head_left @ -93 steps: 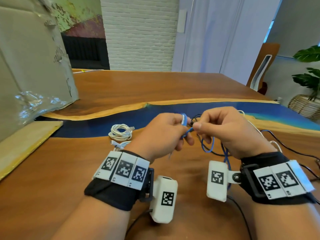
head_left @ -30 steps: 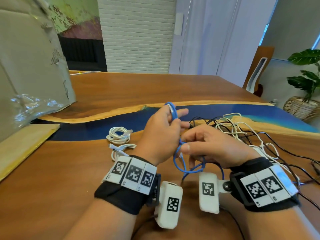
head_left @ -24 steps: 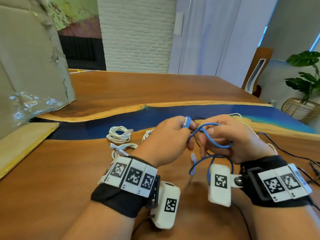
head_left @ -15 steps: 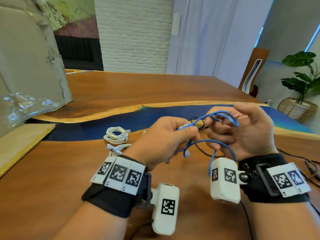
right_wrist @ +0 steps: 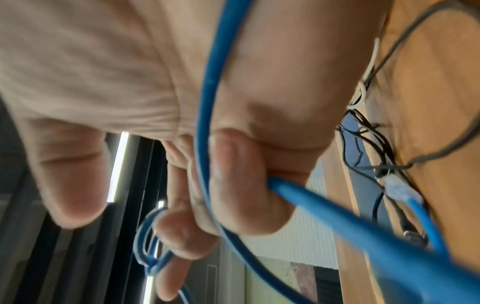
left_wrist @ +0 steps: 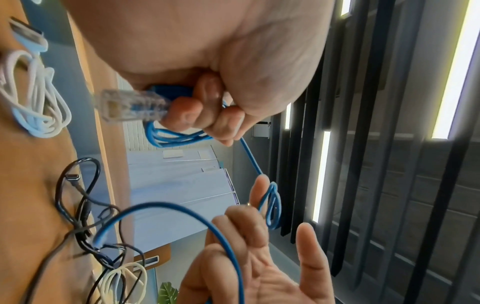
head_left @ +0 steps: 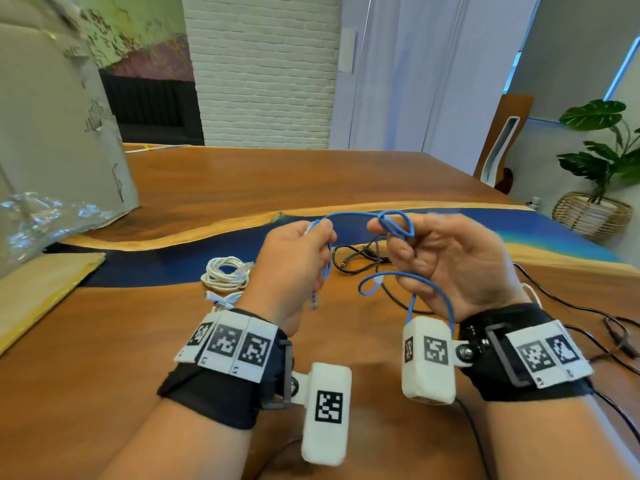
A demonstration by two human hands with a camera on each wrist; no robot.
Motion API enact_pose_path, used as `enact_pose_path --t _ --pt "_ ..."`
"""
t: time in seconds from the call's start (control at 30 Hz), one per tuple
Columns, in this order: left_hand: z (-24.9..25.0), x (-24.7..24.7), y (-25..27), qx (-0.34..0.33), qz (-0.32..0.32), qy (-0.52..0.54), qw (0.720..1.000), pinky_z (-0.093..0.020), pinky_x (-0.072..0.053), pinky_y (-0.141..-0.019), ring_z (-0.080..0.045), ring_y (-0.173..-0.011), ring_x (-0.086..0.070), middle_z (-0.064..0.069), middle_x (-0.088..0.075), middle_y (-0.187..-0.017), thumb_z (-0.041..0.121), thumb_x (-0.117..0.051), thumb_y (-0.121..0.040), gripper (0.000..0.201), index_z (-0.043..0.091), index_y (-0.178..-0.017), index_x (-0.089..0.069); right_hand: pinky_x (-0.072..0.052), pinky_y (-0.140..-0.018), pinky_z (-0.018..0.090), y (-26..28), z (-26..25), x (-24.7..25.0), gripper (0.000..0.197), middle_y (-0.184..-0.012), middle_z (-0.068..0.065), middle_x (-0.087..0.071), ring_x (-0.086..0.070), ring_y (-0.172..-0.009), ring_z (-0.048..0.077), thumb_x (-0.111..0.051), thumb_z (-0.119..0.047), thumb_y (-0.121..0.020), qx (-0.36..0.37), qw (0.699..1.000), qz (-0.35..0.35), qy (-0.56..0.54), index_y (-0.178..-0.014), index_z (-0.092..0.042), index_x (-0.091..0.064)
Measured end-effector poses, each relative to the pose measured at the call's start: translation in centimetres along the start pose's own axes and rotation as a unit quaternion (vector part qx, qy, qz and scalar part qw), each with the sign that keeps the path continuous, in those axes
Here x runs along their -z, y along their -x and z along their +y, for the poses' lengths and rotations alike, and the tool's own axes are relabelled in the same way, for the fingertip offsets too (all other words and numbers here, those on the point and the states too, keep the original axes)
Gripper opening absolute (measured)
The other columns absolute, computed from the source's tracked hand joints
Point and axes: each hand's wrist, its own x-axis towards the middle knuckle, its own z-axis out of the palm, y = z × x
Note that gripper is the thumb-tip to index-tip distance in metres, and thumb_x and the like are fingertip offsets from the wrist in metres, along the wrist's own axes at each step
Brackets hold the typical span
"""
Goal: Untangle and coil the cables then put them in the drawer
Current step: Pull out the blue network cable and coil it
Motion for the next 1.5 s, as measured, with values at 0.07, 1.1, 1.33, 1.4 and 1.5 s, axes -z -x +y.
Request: enact_pose_path --t 0.07,1.1,1.33,1.4,1.5 --pt "-0.1 0.1 -0.1 -0.002 0.012 0.009 1.0 -0.029 -0.02 -0.049 -0.011 -0.043 -0.025 0.008 -0.034 -0.049 0.022 -0.051 -0.106 0.031 0.014 -0.077 -0.056 -0.018 -0.043 0.028 -0.2 0.3 0.2 0.039 -0.067 0.002 -0.038 -0.024 -0.052 0.01 -0.079 -0.022 -0.073 0.017 0.998 0.039 0.052 -0.107 -0.003 -0.075" --pt "0.2 1.2 -0.8 0.009 0.072 0.085 0.994 -0.025 -0.028 -0.042 -0.012 -0.04 -0.025 0.002 -0.03 -0.052 0.019 -0.051 -0.104 0.027 0.013 -0.078 -0.057 -0.054 -0.074 0.039 -0.8 -0.3 1.8 0.034 -0.071 -0.001 -0.073 -0.069 -0.07 0.017 -0.055 -0.028 -0.106 0.092 0.89 0.318 0.314 -0.08 -0.021 -0.076" --pt "0.6 0.8 -0.5 0.028 0.003 0.144 0.989 -0.025 -0.024 -0.041 -0.012 -0.042 -0.016 0.003 -0.024 -0.049 0.022 -0.049 -0.105 0.032 0.015 -0.075 -0.053 -0.031 -0.042 0.01 -0.7 0.2 0.2 0.005 -0.052 -0.008 -0.049 -0.038 -0.042 0.002 -0.071 -0.012 -0.094 0.06 0.895 0.228 0.378 -0.089 -0.011 -0.072" --pt "0.7 1.1 -0.6 0.027 0.008 0.157 0.987 -0.025 -0.025 -0.041 -0.012 -0.041 -0.017 0.004 -0.024 -0.049 0.024 -0.048 -0.106 0.033 0.014 -0.075 -0.054 -0.034 -0.045 0.008 -0.3 -0.1 -0.1 0.008 -0.054 -0.011 -0.056 -0.045 -0.042 0.001 -0.077 -0.009 -0.089 0.069 0.897 0.18 0.397 -0.087 -0.003 -0.073" --pt "1.2 1.5 -0.6 0.028 0.022 0.174 0.984 -0.024 -0.026 -0.04 -0.012 -0.042 -0.017 0.003 -0.024 -0.051 0.024 -0.048 -0.106 0.033 0.015 -0.075 -0.054 -0.036 -0.047 0.008 0.1 -0.4 -0.6 0.008 -0.051 -0.013 -0.059 -0.048 -0.042 0.001 -0.078 -0.013 -0.087 0.08 0.896 0.145 0.412 -0.085 -0.005 -0.078"
